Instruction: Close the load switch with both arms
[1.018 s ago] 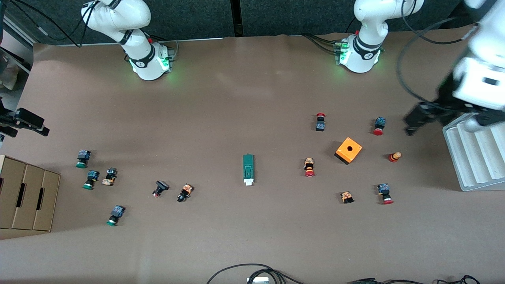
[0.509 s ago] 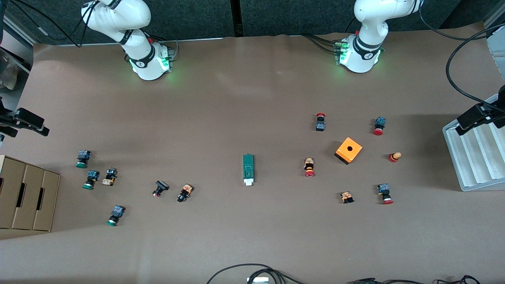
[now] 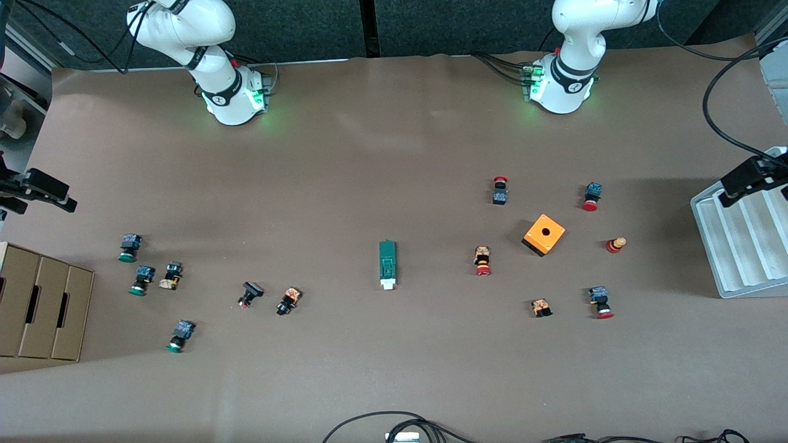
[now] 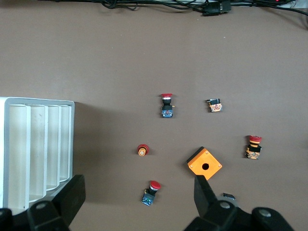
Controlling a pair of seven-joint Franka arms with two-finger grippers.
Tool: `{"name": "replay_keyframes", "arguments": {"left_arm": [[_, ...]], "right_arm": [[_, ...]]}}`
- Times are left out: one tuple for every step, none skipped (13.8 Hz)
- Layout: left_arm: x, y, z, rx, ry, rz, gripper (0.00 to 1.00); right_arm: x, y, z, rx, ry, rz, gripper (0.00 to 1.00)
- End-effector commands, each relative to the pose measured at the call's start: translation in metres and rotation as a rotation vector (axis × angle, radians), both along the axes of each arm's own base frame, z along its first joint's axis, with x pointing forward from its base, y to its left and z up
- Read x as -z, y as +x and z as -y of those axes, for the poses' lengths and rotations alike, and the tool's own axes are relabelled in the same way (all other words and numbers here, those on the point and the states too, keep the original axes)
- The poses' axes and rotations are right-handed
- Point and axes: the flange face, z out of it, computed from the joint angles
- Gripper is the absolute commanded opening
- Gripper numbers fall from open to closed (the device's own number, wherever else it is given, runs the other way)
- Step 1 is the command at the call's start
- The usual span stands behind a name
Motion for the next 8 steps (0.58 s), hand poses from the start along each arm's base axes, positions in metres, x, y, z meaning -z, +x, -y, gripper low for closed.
{"name": "replay_keyframes", "arguments": {"left_arm": [[-0.0028,-0.0041,0.0049,0.019,-0.005,-0.006,1.0],[-0.0019,-0.0036,0.0052,0.019,-0.004,-0.008,1.0],[-0.002,-0.0041,0.0053,0.025,-0.003,-0.008,1.0],[-0.002,-0.0041,0.0053,0.029,-0.003,-0.008,1.0],[-0.0012,-0.0036,0.0045,0.028,0.005,-0.01,1.0],[-0.0012,-0.0036,0.0043,0.026,0.006,-0.01,1.0],[-0.0012,-0.0036,0.0034,0.023,0.006,-0.01,1.0],[-0.001,-0.0038,0.0033,0.022,0.007,-0.011,1.0]], "right_arm": [[-0.0038,0.0013,0.0001,-0.017,-0.024,0.005,0.99],[-0.0038,0.0013,0.0001,-0.017,-0.024,0.005,0.99],[-0.0029,0.0015,0.0001,-0.017,-0.024,0.002,0.99],[-0.0029,0.0015,0.0001,-0.017,-0.024,0.002,0.99],[-0.0029,0.0015,0.0001,-0.018,-0.024,0.002,0.99],[-0.0036,0.0016,0.0001,-0.018,-0.024,0.004,0.99],[-0.0035,0.0014,0.0001,-0.018,-0.024,0.002,0.99],[-0.0033,0.0013,0.0,-0.019,-0.023,0.001,0.99]]}}
